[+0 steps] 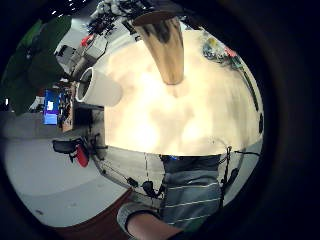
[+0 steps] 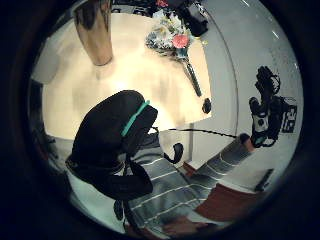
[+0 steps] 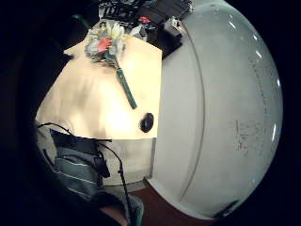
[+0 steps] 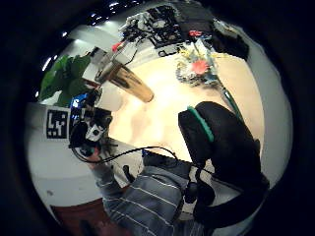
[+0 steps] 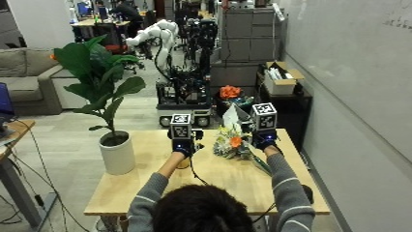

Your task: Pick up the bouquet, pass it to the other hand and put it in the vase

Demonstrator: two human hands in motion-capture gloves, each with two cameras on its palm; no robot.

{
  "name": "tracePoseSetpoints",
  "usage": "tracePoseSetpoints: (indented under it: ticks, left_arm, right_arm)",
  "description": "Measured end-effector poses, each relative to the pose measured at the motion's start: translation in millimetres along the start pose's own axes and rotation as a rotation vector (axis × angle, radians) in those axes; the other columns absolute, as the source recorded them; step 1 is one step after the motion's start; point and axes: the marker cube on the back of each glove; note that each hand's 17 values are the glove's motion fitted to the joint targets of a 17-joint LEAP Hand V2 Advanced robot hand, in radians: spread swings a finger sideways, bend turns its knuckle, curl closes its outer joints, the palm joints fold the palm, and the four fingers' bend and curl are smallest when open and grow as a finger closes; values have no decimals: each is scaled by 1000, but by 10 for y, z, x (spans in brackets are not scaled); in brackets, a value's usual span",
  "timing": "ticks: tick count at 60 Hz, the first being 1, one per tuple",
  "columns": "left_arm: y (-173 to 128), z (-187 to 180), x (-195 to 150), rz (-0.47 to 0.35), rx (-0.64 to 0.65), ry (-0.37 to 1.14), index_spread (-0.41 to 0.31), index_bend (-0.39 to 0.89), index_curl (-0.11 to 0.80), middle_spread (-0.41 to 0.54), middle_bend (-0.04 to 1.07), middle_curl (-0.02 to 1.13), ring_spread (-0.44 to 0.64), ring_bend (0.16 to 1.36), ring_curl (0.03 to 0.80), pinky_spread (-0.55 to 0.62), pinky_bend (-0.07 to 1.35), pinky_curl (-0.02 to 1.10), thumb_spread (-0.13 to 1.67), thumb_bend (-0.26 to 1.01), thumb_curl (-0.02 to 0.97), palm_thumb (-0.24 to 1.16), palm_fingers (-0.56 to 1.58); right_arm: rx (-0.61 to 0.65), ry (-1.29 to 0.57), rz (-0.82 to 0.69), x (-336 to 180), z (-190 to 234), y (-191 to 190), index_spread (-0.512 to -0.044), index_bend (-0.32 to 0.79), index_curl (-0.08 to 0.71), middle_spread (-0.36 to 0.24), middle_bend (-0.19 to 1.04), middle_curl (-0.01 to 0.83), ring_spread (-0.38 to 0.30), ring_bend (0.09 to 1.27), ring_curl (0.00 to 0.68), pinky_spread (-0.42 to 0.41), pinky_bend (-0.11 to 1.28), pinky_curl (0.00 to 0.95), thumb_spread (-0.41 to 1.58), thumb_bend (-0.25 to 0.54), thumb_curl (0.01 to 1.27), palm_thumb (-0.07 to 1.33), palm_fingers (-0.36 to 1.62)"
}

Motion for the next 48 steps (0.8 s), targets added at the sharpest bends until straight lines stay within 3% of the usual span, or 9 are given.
tracePoseSetpoints:
  ticks: [6,14,28,35,48]
  left_arm:
    - [7,-7,3,-9,-1,-5,32,91,45,169,227,129,201,530,168,229,386,151,694,94,82,204,294]
    - [-61,68,31,3,-20,-15,40,113,88,216,235,192,263,583,214,289,407,208,914,56,131,219,244]
    - [-50,168,125,41,-33,0,44,121,145,241,230,260,295,618,247,313,430,265,1036,-11,196,239,206]
    - [-86,258,117,49,-39,-13,44,118,162,245,230,284,299,628,258,313,436,285,1055,-20,217,239,194]
    - [-203,384,139,51,-32,-10,45,121,185,246,224,317,301,639,271,318,443,311,1067,-22,243,234,180]
  right_arm:
    - [-2,-30,1,30,-34,23,-279,107,75,-6,186,98,11,428,155,80,546,204,754,313,98,470,366]
    - [-12,-72,-26,69,-46,-14,-341,118,112,-8,193,164,14,458,206,99,576,258,1040,296,130,489,324]
    - [-23,-66,105,349,-178,-12,-367,114,150,-9,190,237,15,475,250,117,612,306,1226,231,168,494,292]
    - [-5,-104,244,651,-192,-10,-365,67,135,9,182,254,90,548,276,171,690,329,1219,148,169,434,331]
    - [-12,-182,384,1267,336,-311,-353,64,114,50,210,297,133,613,314,220,762,361,1191,37,191,384,323]
